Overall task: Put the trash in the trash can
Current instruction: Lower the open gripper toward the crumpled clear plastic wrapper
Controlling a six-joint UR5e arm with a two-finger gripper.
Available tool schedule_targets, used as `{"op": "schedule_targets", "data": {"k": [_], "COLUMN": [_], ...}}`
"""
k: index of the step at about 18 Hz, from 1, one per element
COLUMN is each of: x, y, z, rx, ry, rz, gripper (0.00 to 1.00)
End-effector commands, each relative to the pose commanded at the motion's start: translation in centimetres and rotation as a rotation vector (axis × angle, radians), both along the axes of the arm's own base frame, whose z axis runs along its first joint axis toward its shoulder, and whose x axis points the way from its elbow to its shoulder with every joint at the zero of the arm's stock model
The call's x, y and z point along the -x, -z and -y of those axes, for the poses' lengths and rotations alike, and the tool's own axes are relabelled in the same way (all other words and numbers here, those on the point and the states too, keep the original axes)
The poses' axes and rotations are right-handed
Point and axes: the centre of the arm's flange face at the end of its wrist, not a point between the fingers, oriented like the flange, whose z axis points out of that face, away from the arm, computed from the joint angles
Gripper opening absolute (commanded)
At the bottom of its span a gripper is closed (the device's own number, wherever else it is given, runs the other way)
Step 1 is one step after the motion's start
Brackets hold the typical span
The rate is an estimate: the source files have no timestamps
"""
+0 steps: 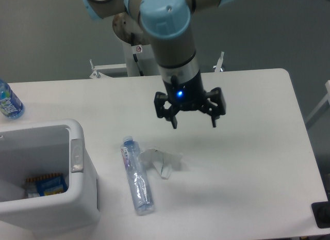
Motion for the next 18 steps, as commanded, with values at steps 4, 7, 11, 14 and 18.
{"op": "schedule_targets", "data": {"k": [4,7,11,14,18], "x": [-0.9,-1.9,-2.8,-3.3,-4.2], "y": [3.6,6.4,11.0,15.0,18.1], "z": [0.5,0.8,-0.3,-1.9,-2.0], "rx": [0.098,0.149,0.155,0.208,0.249], "ry": [0.195,0.266,0.321,0.391,0.433], "rz": [0.042,0.081,0.068,0.054,0.096], "gripper": [1.00,1.00,1.00,1.00,1.00]}}
